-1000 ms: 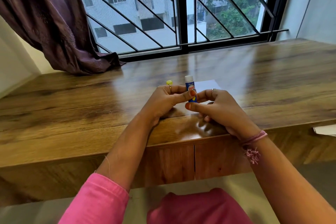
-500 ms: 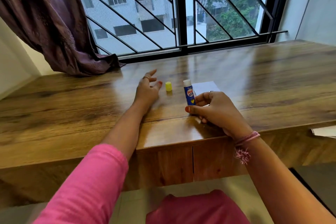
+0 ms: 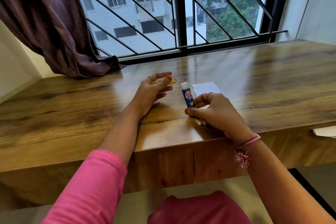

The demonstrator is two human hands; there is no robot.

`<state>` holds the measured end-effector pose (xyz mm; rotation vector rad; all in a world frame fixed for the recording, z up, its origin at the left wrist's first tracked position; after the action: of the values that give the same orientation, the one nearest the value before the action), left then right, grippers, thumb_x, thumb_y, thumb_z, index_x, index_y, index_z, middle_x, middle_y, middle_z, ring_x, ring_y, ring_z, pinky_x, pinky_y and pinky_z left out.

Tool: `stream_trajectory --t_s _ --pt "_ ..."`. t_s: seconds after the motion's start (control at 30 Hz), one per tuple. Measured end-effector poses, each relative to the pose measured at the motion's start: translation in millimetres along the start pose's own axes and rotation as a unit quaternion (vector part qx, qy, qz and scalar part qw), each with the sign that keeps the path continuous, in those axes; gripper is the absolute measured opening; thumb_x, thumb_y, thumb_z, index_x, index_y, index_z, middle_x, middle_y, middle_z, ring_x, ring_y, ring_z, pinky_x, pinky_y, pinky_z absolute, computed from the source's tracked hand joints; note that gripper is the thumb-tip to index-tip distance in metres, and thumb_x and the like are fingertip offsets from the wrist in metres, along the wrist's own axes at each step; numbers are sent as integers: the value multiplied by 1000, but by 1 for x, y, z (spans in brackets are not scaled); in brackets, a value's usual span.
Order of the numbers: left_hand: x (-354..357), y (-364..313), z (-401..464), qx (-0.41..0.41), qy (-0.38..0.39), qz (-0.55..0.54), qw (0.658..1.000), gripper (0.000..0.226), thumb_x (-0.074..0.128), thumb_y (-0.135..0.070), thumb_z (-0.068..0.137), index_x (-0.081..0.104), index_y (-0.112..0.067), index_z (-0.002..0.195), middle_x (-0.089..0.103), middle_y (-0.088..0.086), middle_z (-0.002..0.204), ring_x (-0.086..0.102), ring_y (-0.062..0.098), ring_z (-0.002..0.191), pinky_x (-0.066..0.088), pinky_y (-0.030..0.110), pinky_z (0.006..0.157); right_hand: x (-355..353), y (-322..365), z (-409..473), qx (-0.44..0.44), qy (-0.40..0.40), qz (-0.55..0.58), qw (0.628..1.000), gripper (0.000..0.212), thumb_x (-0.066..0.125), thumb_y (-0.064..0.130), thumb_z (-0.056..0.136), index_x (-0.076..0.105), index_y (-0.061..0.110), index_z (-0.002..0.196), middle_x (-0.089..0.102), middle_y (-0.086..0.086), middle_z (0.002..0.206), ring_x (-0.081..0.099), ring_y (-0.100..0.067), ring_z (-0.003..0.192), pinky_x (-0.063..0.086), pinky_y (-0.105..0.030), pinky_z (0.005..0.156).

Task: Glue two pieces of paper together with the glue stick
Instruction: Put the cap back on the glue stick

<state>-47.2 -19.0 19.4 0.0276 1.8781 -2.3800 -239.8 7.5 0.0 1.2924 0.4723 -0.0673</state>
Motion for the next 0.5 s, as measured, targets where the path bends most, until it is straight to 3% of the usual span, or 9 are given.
stream_trajectory --t_s 0.07,0.23,0.5 --pt "10 -3 -2 -5 41 -75 996 32 70 -29 80 67 -17 110 72 5 107 67 13 87 52 22 69 0 1 0 -5 0 -2 1000 25 82 27 70 66 18 86 71 3 74 52 -6 35 43 -16 41" --pt "24 -5 -3 -7 77 -57 995 37 71 -31 77 66 -11 107 74 0 92 68 11 84 54 21 66 0 1 -1 -13 0 -13 1000 26 81 29 70 66 19 89 71 5 75 53 -4 37 42 -14 41" --pt "25 -9 -6 -8 81 -84 993 39 73 -34 73 66 -12 104 74 2 94 70 16 90 56 24 66 -1 2 -1 -15 2 -24 1000 24 79 31 72 66 21 90 71 5 75 53 -4 38 46 -16 43"
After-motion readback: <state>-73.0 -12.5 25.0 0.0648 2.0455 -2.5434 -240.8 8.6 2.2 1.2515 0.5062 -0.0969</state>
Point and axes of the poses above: each hand's wrist, its own z-axis towards the middle knuckle, its own x-axis out of the palm, y = z × x, the point moved 8 cm from there along z, towards the middle knuckle
